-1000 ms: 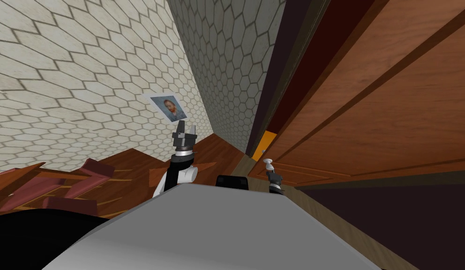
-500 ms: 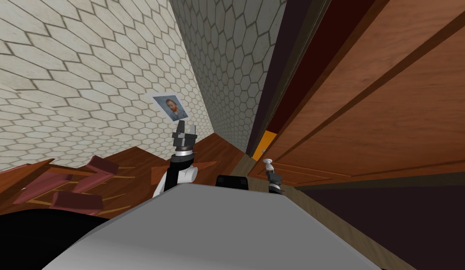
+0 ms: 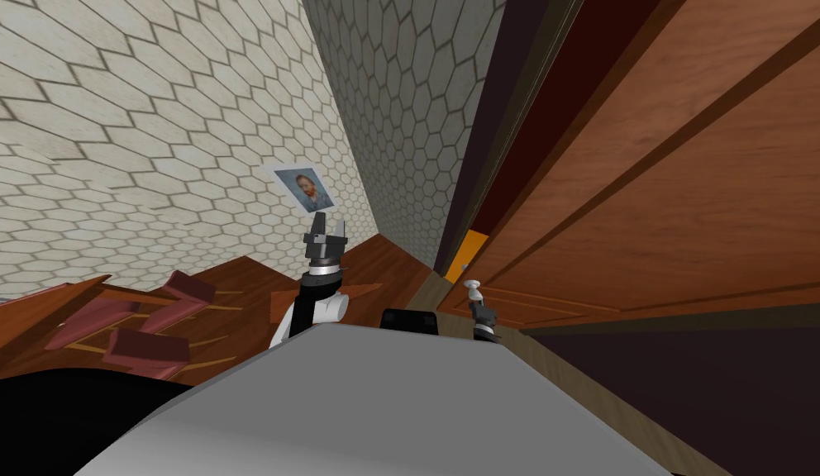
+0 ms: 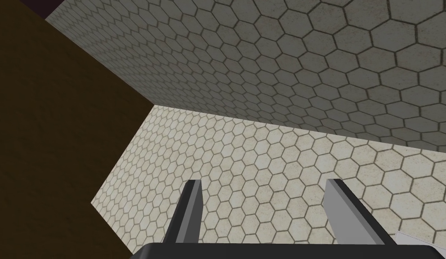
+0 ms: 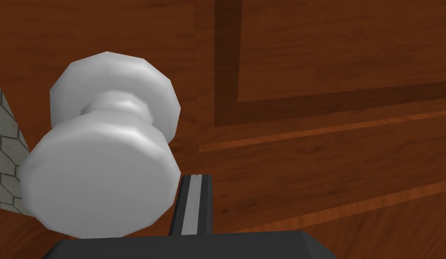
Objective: Pull the door open
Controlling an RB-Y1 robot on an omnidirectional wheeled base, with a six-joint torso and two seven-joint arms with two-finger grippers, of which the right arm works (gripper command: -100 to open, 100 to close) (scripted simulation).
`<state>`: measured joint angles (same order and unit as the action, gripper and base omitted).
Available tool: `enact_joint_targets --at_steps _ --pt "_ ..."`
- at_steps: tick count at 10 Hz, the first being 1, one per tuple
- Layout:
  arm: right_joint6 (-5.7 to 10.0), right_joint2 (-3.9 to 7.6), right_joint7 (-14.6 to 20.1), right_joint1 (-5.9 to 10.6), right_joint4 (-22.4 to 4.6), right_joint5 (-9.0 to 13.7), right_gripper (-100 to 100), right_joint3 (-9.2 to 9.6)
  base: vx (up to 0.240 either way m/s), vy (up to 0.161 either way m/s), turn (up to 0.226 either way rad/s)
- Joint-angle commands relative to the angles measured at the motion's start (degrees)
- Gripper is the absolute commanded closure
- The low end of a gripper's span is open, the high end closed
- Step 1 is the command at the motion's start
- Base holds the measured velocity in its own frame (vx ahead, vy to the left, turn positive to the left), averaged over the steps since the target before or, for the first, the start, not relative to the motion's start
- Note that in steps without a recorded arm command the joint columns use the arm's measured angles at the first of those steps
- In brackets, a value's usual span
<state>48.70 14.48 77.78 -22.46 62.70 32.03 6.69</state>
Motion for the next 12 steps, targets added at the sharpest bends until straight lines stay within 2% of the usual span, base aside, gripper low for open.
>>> enact_joint_targets --at_steps 1,6,7,8,12 --pt "0.72 -0.85 0.25 0.11 1.14 -0.71 -100 1.64 -0.010 -0.022 -0.007" --pt "0.78 -0.86 1.88 -0.14 1.39 -0.09 -100 2.11 -0.015 -0.002 0.011" --pt "0.36 0.16 1.90 -0.62 0.20 0.54 -100 0.64 0.003 -0.033 -0.028" --pt "-1.71 1.54 2.80 -1.59 1.64 1.53 -100 -0.03 0.024 0.015 -0.046" --pt "-4.45 3.18 3.81 -2.66 4.25 2.67 -100 -0.64 0.033 0.060 -0.013"
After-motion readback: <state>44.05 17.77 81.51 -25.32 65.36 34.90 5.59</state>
